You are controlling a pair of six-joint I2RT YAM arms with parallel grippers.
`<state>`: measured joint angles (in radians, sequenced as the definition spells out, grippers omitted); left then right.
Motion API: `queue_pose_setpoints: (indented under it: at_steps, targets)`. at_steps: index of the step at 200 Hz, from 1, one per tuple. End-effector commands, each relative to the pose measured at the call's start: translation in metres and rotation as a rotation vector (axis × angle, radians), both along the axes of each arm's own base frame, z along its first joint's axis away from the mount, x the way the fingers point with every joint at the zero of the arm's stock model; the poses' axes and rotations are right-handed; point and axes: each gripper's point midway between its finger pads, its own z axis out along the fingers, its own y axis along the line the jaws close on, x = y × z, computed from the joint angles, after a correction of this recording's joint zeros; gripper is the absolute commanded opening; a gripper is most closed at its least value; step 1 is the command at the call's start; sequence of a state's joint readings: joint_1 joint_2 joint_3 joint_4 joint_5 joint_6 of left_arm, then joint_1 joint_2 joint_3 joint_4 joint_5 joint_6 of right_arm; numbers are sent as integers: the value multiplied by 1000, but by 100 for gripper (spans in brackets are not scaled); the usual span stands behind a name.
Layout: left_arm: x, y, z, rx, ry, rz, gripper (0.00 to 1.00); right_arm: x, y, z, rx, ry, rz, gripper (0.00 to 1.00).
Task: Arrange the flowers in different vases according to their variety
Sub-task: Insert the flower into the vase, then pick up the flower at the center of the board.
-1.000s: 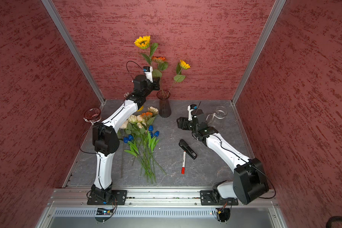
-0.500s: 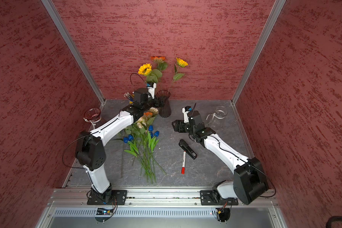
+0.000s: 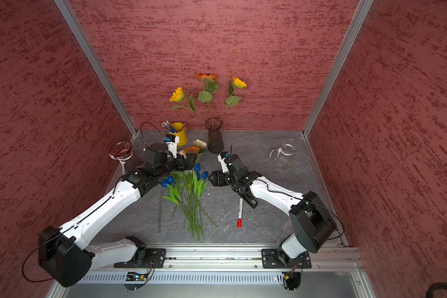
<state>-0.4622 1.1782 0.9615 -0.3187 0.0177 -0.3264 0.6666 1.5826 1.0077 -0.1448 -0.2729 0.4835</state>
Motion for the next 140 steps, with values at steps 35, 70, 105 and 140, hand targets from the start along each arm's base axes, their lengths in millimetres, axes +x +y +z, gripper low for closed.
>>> queue_pose_setpoints:
  at_steps: [35,70,105,140]
  targets:
    - [-51,32,-57,-11,202,102,95,26,48,-3,106,30,73,53]
    - [-68,40,-80,-25,267,130,95,35,61,-12,129,50,84,43]
    - [-80,47,-99,-28,319,150,95,34,66,-21,142,99,75,34]
    - [-87,50,-111,-38,346,164,95,9,68,-31,129,143,84,34]
